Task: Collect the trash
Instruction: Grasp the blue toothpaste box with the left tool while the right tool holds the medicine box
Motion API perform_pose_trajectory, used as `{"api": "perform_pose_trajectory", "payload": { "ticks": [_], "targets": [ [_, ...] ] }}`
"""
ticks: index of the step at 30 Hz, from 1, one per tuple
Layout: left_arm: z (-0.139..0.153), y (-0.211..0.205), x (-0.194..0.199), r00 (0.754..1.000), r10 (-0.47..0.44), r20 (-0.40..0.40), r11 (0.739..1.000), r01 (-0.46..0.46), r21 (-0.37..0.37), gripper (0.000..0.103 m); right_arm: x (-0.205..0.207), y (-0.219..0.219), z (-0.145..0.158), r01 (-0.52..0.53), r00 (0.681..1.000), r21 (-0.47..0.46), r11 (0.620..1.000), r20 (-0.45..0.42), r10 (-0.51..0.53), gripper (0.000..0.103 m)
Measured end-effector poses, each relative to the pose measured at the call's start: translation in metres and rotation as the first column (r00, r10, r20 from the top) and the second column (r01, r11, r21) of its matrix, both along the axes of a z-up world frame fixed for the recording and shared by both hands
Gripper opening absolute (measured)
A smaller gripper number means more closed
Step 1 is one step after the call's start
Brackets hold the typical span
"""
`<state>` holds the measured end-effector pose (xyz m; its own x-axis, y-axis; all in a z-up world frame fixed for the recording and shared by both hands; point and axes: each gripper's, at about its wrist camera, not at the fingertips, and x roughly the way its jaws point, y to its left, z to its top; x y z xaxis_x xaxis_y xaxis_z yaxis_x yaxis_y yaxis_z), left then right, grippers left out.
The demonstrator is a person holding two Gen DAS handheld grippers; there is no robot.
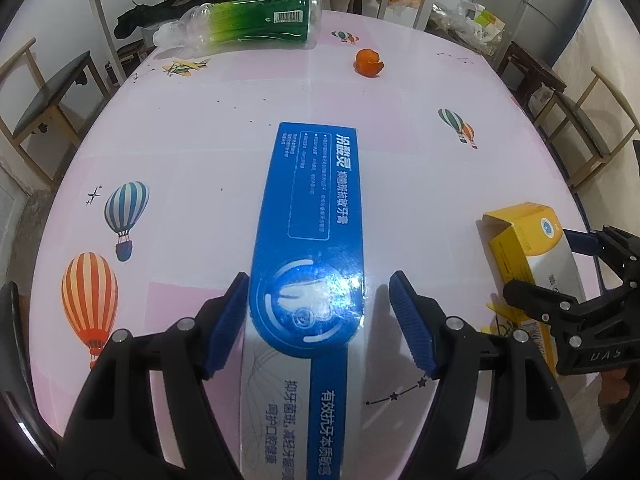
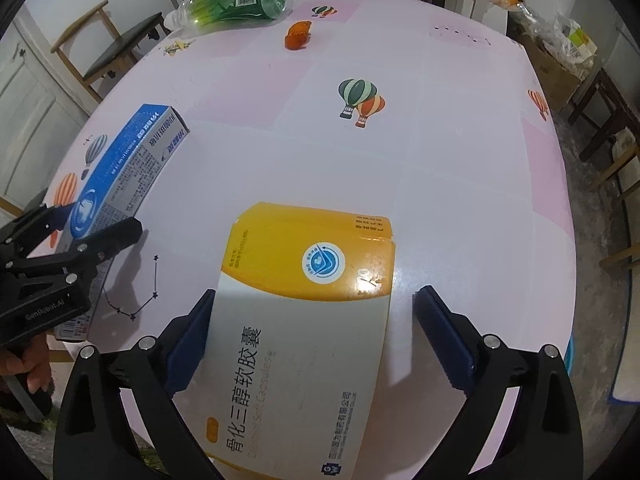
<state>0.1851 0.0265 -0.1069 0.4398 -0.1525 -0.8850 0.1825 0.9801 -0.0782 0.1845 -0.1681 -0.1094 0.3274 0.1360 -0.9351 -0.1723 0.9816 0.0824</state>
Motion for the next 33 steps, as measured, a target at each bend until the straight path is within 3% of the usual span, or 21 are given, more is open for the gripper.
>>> {"api": "perform_pose_trajectory", "payload": {
  "ticks": [10, 18, 21, 33],
  "targets": [
    [-0.001, -0.003, 0.002, 1.0, -0.002, 0.01, 1.0, 0.002, 0.026, 0.065, -0.002, 0.0, -0.002, -0.009, 1.0, -0.058, 0.998, 0.009, 0.01, 0.095],
    [0.001, -0.002, 0.001, 1.0, 0.004, 0.021, 0.999, -0.005, 0.036, 0.046, -0.007, -0.005, 0.001, -0.011, 1.0, -0.054, 0.998, 0.012, 0.011, 0.095],
    [0.001, 0.0, 0.001, 1.0, 0.008, 0.021, 1.0, -0.008, 0.025, 0.046, -0.009, -0.004, 0.003, -0.021, 1.0, -0.063, 0.998, 0.017, 0.022, 0.094],
    [0.004, 0.004, 0.0, 0.999, 0.019, 0.03, 1.0, -0.018, -0.019, 0.044, -0.008, -0.004, 0.006, -0.016, 1.0, -0.072, 0.997, 0.014, 0.017, 0.073]
  ]
}}
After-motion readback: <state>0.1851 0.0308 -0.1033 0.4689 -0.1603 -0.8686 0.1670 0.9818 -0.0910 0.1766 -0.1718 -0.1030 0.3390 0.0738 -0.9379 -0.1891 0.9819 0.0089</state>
